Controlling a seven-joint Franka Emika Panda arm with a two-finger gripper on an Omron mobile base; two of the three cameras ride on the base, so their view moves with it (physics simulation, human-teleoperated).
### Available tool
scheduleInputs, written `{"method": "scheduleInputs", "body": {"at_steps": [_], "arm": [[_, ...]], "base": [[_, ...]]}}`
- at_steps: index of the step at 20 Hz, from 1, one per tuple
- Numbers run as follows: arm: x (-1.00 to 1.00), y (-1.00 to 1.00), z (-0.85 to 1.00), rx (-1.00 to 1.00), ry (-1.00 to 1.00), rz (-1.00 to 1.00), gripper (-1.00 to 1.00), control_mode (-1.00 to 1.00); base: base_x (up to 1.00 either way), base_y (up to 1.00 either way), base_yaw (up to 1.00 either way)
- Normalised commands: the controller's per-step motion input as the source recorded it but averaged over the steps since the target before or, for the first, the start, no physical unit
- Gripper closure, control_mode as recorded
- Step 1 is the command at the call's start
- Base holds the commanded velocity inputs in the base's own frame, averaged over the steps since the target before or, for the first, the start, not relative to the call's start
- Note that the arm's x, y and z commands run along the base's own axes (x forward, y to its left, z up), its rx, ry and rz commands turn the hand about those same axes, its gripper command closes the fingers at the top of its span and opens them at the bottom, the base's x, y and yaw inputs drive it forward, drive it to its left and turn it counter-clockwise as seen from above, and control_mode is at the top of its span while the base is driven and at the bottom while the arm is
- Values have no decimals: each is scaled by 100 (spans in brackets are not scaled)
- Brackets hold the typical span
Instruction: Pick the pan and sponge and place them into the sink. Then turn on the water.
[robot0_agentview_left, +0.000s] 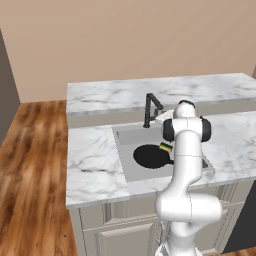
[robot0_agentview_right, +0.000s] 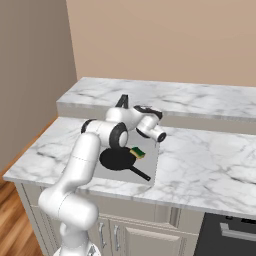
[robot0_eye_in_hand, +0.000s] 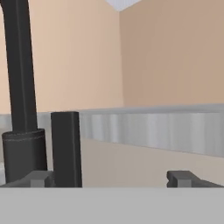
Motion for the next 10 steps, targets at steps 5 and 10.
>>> {"method": "scheduleInputs", "body": {"at_steps": [5,10], "arm": [[27,6,5,4,-1,0,-100,-100],[0,20,31,0,-8,0,-100,-100]], "base": [[0,0,0],[0,0,0]]}}
